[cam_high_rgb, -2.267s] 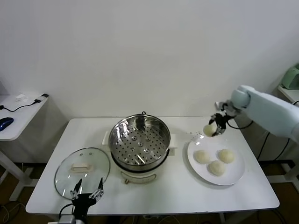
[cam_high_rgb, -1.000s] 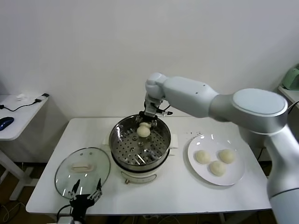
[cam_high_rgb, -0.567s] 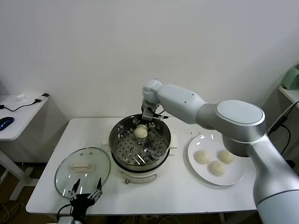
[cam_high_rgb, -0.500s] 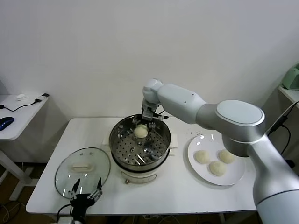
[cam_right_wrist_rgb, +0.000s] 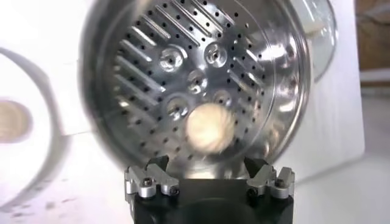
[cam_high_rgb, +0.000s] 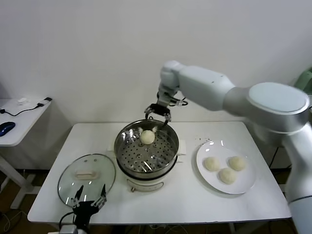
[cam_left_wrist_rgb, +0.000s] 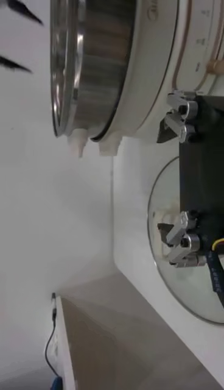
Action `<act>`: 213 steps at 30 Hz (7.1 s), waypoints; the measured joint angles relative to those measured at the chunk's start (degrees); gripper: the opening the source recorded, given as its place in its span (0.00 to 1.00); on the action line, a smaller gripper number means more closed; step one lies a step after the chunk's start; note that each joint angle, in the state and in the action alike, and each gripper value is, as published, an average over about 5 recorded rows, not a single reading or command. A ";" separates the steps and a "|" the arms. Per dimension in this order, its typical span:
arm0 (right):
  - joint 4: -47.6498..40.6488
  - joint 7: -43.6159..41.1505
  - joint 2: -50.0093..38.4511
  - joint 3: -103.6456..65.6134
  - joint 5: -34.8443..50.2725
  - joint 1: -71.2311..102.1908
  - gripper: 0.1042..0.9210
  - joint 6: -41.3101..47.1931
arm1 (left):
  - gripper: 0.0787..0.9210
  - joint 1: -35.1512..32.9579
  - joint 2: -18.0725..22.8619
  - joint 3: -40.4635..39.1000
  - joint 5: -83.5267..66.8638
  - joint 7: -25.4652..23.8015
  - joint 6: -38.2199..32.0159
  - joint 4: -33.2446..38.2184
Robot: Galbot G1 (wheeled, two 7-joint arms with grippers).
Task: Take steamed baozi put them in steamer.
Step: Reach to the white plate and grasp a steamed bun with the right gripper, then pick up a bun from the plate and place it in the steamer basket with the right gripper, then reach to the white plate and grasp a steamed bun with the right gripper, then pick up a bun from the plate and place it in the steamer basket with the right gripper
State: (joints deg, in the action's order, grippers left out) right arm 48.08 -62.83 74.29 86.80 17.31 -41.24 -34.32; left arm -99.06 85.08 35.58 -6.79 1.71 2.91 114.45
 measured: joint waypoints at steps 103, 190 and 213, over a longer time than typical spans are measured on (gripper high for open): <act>29.36 26.56 4.82 7.33 43.24 -6.93 0.61 62.17 | 0.88 1.28 1.07 -0.22 1.20 0.41 0.09 0.92; 27.29 16.54 -36.64 3.91 6.22 18.09 0.88 52.66 | 0.88 0.08 1.73 0.16 2.89 0.32 -0.12 0.73; 24.35 11.62 -33.07 5.39 6.15 9.34 0.57 47.60 | 0.88 -0.60 1.77 -0.43 3.83 0.55 -0.25 1.86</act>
State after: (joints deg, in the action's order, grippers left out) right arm 72.43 -51.22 41.23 92.19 23.46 -31.90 13.28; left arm -99.66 86.85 35.15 -2.97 2.26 2.65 116.31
